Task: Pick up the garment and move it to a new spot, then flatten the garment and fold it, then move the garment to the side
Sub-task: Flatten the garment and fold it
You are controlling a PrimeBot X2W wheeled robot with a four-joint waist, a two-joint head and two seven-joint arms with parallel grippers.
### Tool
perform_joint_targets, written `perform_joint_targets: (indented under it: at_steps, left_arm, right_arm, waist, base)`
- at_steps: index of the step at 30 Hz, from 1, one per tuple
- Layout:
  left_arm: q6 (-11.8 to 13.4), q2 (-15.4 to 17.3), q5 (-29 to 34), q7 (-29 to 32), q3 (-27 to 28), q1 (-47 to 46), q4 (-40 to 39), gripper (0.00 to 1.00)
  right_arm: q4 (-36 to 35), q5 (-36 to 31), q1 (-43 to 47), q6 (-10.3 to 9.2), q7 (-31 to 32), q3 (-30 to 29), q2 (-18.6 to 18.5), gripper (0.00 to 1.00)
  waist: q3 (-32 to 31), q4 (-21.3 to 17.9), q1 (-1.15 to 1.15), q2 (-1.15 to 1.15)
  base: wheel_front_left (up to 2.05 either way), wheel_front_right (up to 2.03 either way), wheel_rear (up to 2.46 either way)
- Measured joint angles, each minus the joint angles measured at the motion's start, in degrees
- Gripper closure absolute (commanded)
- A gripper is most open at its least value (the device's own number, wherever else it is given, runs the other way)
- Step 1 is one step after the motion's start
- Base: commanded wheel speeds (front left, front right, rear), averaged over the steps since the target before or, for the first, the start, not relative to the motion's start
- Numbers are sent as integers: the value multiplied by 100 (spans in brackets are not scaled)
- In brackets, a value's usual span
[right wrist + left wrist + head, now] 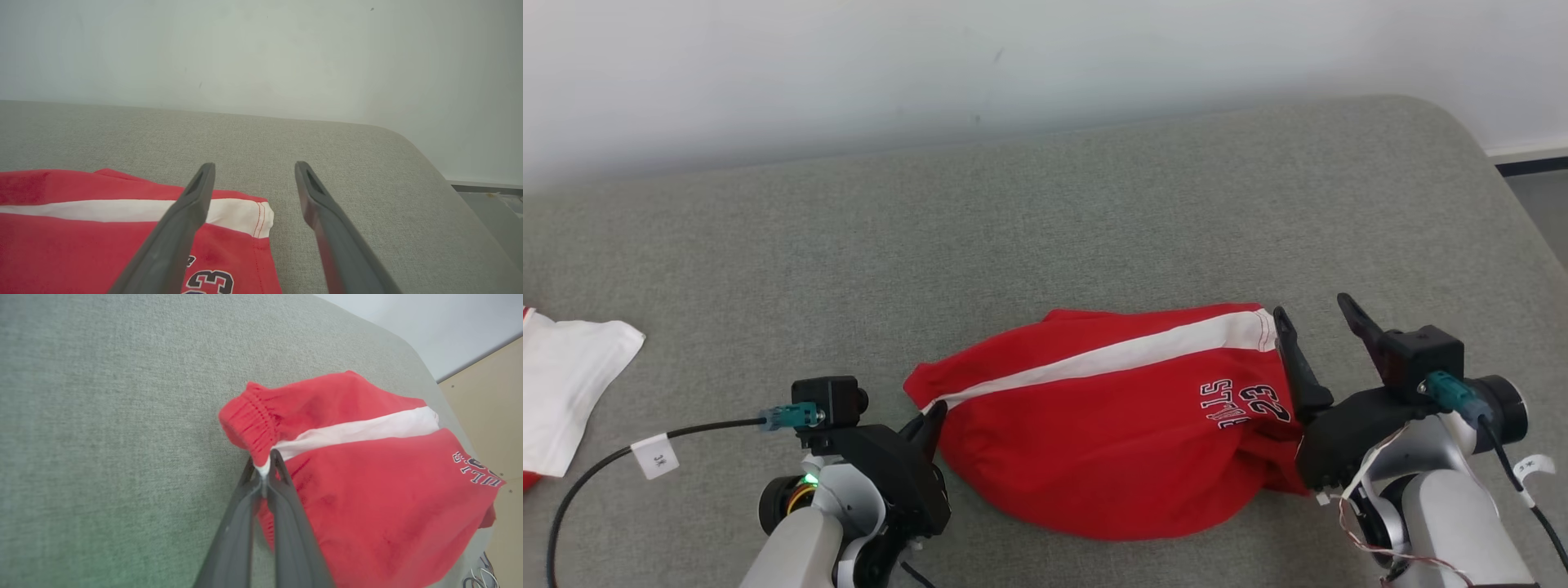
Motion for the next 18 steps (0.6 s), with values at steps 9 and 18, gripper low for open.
perform_joint_targets:
  at_steps: [9, 18]
  left_arm:
    - [-1, 200, -34, -60, -183, 44, -449, 100]
    - [-1, 205, -87, 64, -442, 208, -1044, 100]
  right_arm:
    - [375, 120, -458, 0, 1319, -175, -352, 0]
    - [703, 353, -1317, 0, 3323, -234, -600, 0]
  waist:
    - [206, 216, -1, 0]
    - [618, 457, 0, 0]
  base:
    - [0, 0, 0]
    - [0, 0, 0]
